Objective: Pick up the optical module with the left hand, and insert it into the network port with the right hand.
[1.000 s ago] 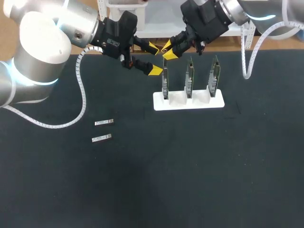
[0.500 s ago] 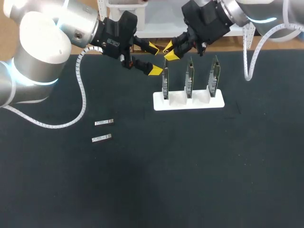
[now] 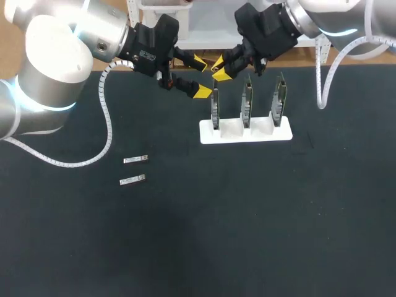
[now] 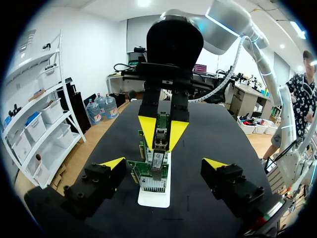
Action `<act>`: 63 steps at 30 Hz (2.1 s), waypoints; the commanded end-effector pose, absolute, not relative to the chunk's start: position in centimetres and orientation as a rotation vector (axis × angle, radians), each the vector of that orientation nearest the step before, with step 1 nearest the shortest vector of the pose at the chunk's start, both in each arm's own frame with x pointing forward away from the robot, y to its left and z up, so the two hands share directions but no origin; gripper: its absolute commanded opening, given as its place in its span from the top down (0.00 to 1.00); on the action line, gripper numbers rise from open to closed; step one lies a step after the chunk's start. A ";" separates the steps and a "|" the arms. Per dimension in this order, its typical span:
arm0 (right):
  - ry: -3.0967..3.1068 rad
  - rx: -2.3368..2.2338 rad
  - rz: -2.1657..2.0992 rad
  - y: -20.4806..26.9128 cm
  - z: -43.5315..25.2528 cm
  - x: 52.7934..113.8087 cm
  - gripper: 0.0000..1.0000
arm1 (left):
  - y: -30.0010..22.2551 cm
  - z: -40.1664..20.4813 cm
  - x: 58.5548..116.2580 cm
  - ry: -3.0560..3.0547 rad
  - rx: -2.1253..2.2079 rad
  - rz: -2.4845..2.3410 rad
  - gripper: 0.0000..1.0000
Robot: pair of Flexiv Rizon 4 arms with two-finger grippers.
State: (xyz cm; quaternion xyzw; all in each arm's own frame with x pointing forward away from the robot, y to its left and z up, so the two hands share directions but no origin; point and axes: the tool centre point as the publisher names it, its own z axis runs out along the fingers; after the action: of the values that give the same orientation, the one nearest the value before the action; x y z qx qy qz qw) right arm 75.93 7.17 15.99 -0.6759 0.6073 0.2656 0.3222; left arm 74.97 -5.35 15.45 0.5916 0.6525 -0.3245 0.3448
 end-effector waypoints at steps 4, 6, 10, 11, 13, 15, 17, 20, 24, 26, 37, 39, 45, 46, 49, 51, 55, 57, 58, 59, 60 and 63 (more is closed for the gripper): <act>1.612 -1.769 0.687 7.1 15.2 75.8 1.00 | -5.5 15.5 75.1 1.700 1.541 -0.842 0.00; 1.618 -1.769 0.682 7.1 15.0 75.8 1.00 | -5.5 15.5 75.1 1.700 1.541 -0.842 0.00; 1.623 -1.773 0.678 7.1 14.7 75.8 1.00 | -5.5 15.5 75.1 1.700 1.541 -0.842 0.00; 1.625 -1.773 0.674 7.1 14.6 75.8 1.00 | -5.5 15.5 75.1 1.700 1.541 -0.842 0.00; 1.629 -1.774 0.672 7.0 14.5 75.9 1.00 | -5.5 15.5 75.1 1.700 1.541 -0.842 0.00; 1.631 -1.776 0.668 7.0 14.4 75.9 1.00 | -5.5 15.5 75.1 1.700 1.541 -0.842 0.00; 1.638 -1.775 0.664 7.0 14.2 76.0 1.00 | -5.5 15.5 75.1 1.700 1.541 -0.842 0.00; 1.644 -1.777 0.659 6.9 14.0 76.0 1.00 | -5.5 15.5 75.1 1.700 1.541 -0.842 0.00; 1.652 -1.776 0.651 6.8 13.8 76.1 1.00 | -5.5 15.5 75.1 1.700 1.541 -0.842 0.00; 1.653 -1.775 0.650 6.8 13.8 76.1 1.00 | -5.5 15.5 75.1 1.700 1.541 -0.842 0.00; 1.659 -1.735 0.674 6.6 14.6 76.0 0.00 | -5.5 15.5 75.1 1.700 1.541 -0.842 0.00; 1.658 -1.723 0.675 6.5 14.9 76.0 0.00 | -5.5 15.5 75.1 1.700 1.541 -0.842 0.00; 1.653 -1.676 0.696 5.4 16.2 75.9 0.00 | -5.5 15.5 75.1 1.700 1.541 -0.842 0.00; 1.656 -1.666 0.699 5.1 16.3 75.9 0.00 | -5.5 15.5 75.1 1.700 1.541 -0.842 0.00; 1.662 -1.646 0.693 4.3 16.6 76.0 0.00 | -5.5 15.5 75.1 1.700 1.541 -0.842 0.00; 1.667 -1.638 0.688 4.0 16.5 76.0 0.00 | -5.5 15.5 75.1 1.700 1.541 -0.842 0.00; 1.667 -1.623 0.697 3.8 16.6 75.9 0.00 | -5.5 15.5 75.1 1.700 1.541 -0.842 0.00; 1.664 -1.602 0.699 3.8 16.5 75.8 0.00 | -5.5 15.5 75.1 1.700 1.541 -0.842 0.00; 1.667 -1.595 0.705 3.8 16.5 75.8 0.31 | -5.5 15.5 75.1 1.700 1.541 -0.842 0.00; 1.662 -1.592 0.711 3.8 16.6 75.8 0.56 | -5.5 15.5 75.1 1.700 1.541 -0.842 0.00; 1.658 -1.585 0.717 3.7 16.6 75.8 0.89 | -5.5 15.5 75.1 1.700 1.541 -0.842 0.00; 1.659 -1.578 0.720 3.7 16.6 75.7 1.00 | -5.5 15.5 75.1 1.700 1.541 -0.842 0.00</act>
State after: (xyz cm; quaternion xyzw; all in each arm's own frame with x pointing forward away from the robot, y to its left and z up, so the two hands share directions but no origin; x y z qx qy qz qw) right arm 75.97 3.92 16.67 -0.6142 0.6455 0.2788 0.3582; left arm 74.97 -5.35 15.45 0.5916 0.6525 -0.3245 0.3448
